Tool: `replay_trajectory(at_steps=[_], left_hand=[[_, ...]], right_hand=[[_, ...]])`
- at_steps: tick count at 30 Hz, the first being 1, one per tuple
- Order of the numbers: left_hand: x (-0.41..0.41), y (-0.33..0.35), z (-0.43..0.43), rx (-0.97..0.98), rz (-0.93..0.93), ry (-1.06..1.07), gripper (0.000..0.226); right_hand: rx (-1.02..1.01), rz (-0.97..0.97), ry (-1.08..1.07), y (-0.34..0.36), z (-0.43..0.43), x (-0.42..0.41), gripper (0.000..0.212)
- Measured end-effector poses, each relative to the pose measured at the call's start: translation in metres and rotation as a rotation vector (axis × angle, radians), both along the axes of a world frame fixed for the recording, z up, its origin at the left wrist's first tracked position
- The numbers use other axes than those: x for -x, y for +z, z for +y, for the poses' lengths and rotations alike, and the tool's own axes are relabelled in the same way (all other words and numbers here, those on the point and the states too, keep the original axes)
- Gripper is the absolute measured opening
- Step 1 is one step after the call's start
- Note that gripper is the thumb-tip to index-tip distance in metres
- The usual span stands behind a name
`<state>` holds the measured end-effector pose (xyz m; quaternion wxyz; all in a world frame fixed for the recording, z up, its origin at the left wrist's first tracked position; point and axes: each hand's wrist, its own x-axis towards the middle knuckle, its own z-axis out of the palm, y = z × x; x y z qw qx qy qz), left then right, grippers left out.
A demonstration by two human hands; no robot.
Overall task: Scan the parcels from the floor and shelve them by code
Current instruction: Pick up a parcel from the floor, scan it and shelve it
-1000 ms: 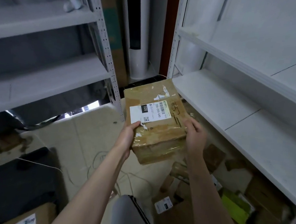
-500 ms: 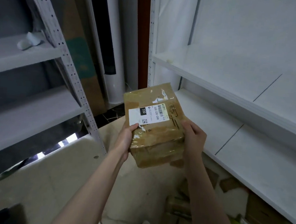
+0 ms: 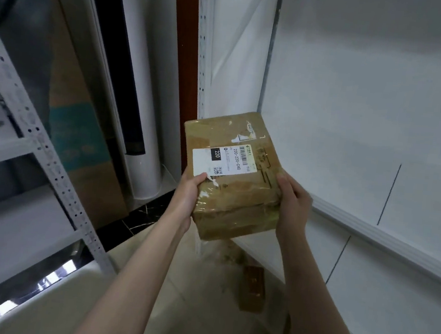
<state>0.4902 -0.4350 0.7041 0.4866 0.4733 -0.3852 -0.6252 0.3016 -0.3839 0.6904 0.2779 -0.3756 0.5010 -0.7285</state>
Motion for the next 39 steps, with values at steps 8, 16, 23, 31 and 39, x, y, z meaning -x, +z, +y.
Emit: replay_trajectory(at_steps=[8, 16, 23, 31, 39], left_hand=[[0.044, 0.018, -0.096, -0.036, 0.040, -0.133, 0.018], [0.066, 0.016, -0.215, -0.045, -0.124, -0.348, 0.025], [0.088, 0.024, -0.295, 0.087, -0.199, -0.506, 0.032], [0.119, 0.006, -0.349, 0.241, -0.371, -0.355, 0.047], [0.148, 0.008, -0.398, 0.460, -0.620, -0.227, 0.039]], right_hand=[[-0.019, 0.026, -0.164, 0.015, -0.069, 0.026, 0.025], [-0.074, -0.021, -0.276, 0.019, -0.155, 0.031, 0.022], [-0.171, -0.076, -0.433, -0.009, -0.228, 0.043, 0.030], [-0.207, -0.023, -0.586, -0.025, -0.278, 0.046, 0.038], [-0.310, 0.022, -0.609, -0.014, -0.322, 0.067, 0.041]])
